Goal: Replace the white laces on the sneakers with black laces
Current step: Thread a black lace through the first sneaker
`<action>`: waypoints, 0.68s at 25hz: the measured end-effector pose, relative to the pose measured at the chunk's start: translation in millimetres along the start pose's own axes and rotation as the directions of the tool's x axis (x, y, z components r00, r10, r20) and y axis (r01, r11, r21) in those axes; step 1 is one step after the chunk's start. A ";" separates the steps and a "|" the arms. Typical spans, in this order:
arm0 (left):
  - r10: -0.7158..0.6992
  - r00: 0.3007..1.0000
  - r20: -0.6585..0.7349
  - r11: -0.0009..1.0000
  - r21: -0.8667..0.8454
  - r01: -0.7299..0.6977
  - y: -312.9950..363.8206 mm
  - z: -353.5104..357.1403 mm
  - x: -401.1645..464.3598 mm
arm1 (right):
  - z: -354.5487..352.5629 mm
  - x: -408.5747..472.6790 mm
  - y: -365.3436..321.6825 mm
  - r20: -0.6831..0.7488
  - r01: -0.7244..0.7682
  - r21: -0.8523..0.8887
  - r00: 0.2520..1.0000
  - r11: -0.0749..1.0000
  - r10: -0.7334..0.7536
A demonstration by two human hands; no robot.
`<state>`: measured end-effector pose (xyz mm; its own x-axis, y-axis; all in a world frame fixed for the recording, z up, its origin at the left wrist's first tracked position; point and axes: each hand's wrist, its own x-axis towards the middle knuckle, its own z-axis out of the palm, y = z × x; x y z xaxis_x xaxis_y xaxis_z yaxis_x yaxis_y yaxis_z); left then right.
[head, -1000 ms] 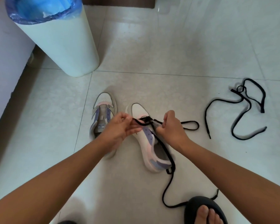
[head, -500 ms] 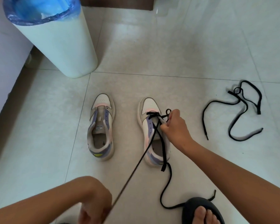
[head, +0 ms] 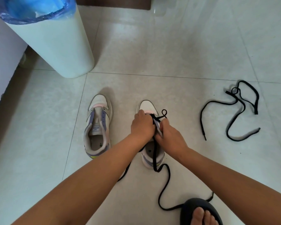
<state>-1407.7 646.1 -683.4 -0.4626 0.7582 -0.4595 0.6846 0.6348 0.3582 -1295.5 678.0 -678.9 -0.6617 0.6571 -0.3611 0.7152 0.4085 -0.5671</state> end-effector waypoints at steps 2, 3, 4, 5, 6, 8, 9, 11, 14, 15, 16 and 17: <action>0.057 0.998 -0.036 0.996 0.064 -0.054 -0.5 2.5 4.9 | -0.1 -2.6 1.4 -0.019 0.002 0.044 1.000 0.999 -0.001; 0.098 0.994 -0.042 0.989 0.116 -0.092 -0.3 2.4 5.7 | -0.2 -4.1 2.9 -0.025 0.001 0.058 1.000 0.998 0.000; 0.131 0.991 -0.041 0.979 0.164 -0.123 -0.7 2.6 5.8 | 0.1 -5.6 3.9 -0.026 0.001 0.067 1.000 0.998 0.001; 0.155 0.987 -0.036 0.969 0.198 -0.145 -0.7 3.3 5.9 | 0.5 -6.6 4.6 -0.023 -0.002 0.074 1.000 0.997 0.004; 0.169 0.985 -0.028 0.962 0.221 -0.159 0.2 4.5 5.9 | 0.6 -7.2 4.7 -0.021 -0.007 0.082 1.000 0.997 0.009; 0.188 0.982 0.007 0.955 0.234 -0.184 2.8 4.1 3.8 | 1.1 -7.1 5.1 -0.022 -0.032 0.099 0.999 0.995 0.035; 0.200 0.980 0.018 0.960 0.198 -0.199 3.9 2.1 2.5 | 1.2 -7.1 5.8 -0.029 -0.053 0.110 0.998 0.993 0.056; 0.232 0.972 0.026 0.972 0.024 -0.232 1.3 -4.0 -2.6 | 1.4 -8.1 7.4 -0.049 -0.091 0.130 0.994 0.987 0.098; 0.290 0.957 0.026 0.943 -0.177 -0.282 -6.8 -11.5 -26.1 | 2.3 -9.6 8.1 -0.069 -0.124 0.121 0.989 0.985 0.133; 0.322 0.946 0.037 0.932 -0.189 -0.310 -8.8 -12.4 -36.3 | 2.4 -9.0 7.9 -0.062 -0.138 0.119 0.987 0.983 0.146; 0.356 0.933 0.051 0.921 -0.188 -0.341 -10.8 -12.6 -46.2 | 2.4 -7.5 7.1 -0.053 -0.155 0.123 0.985 0.980 0.162; 0.387 0.920 0.057 0.909 -0.192 -0.370 -12.7 -12.4 -55.2 | 2.3 -5.6 6.7 -0.044 -0.174 0.133 0.982 0.976 0.181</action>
<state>-1397.9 598.1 -652.6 -0.1288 0.9348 -0.3310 0.6850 0.3252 0.6519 -1287.5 675.6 -682.4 -0.5107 0.7473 -0.4251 0.7830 0.1999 -0.5891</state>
